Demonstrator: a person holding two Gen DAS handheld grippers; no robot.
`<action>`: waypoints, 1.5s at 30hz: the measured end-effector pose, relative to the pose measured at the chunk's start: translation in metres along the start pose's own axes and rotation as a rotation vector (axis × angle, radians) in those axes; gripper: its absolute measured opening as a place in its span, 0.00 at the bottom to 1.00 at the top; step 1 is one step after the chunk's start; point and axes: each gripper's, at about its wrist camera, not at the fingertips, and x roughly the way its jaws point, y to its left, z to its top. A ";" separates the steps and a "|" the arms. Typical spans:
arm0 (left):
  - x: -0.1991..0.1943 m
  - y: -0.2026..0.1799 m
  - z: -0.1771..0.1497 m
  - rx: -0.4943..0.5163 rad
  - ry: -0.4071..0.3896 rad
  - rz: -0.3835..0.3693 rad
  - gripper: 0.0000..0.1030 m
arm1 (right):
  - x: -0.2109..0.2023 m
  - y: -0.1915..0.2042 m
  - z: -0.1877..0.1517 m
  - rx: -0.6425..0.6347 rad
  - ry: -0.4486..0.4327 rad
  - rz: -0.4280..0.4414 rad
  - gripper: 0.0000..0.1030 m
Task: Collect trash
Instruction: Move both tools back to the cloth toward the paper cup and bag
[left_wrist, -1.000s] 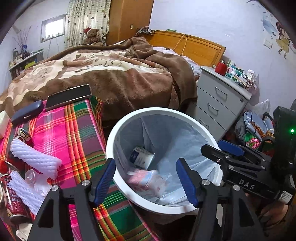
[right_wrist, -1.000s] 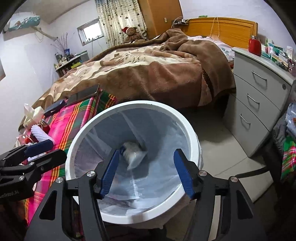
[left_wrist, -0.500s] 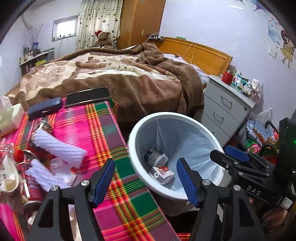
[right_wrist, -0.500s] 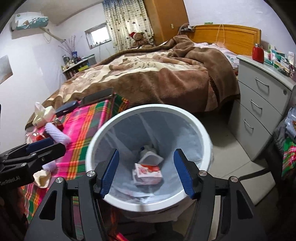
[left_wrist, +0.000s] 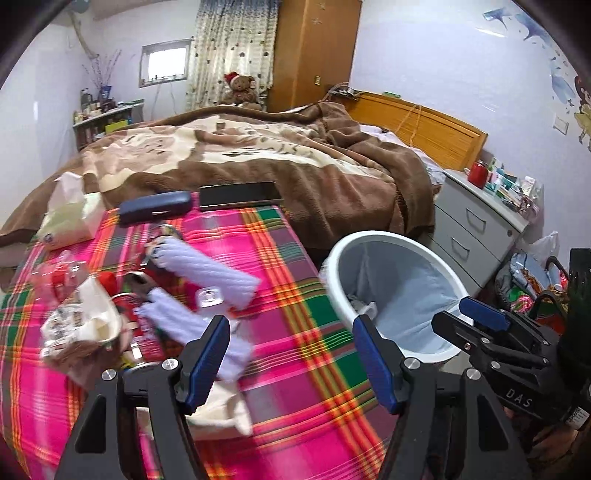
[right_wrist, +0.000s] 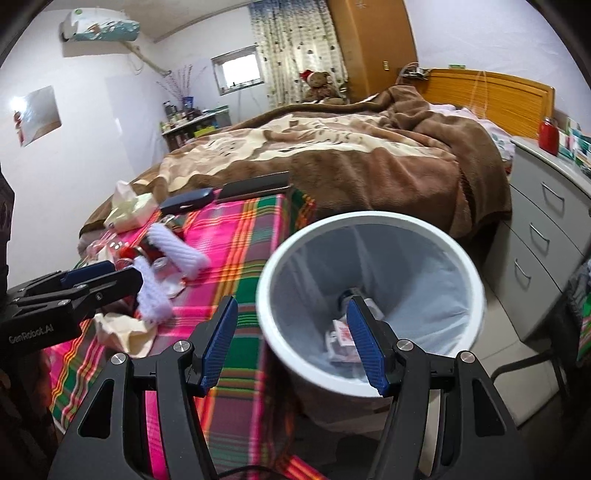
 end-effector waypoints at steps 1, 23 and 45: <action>-0.003 0.005 -0.002 -0.006 -0.003 0.003 0.67 | 0.001 0.004 -0.001 -0.007 -0.001 0.010 0.61; -0.053 0.147 -0.030 -0.176 -0.046 0.202 0.67 | 0.025 0.110 -0.029 -0.244 0.085 0.252 0.61; -0.020 0.186 -0.016 -0.099 0.010 0.095 0.71 | 0.057 0.156 -0.047 -0.315 0.204 0.304 0.37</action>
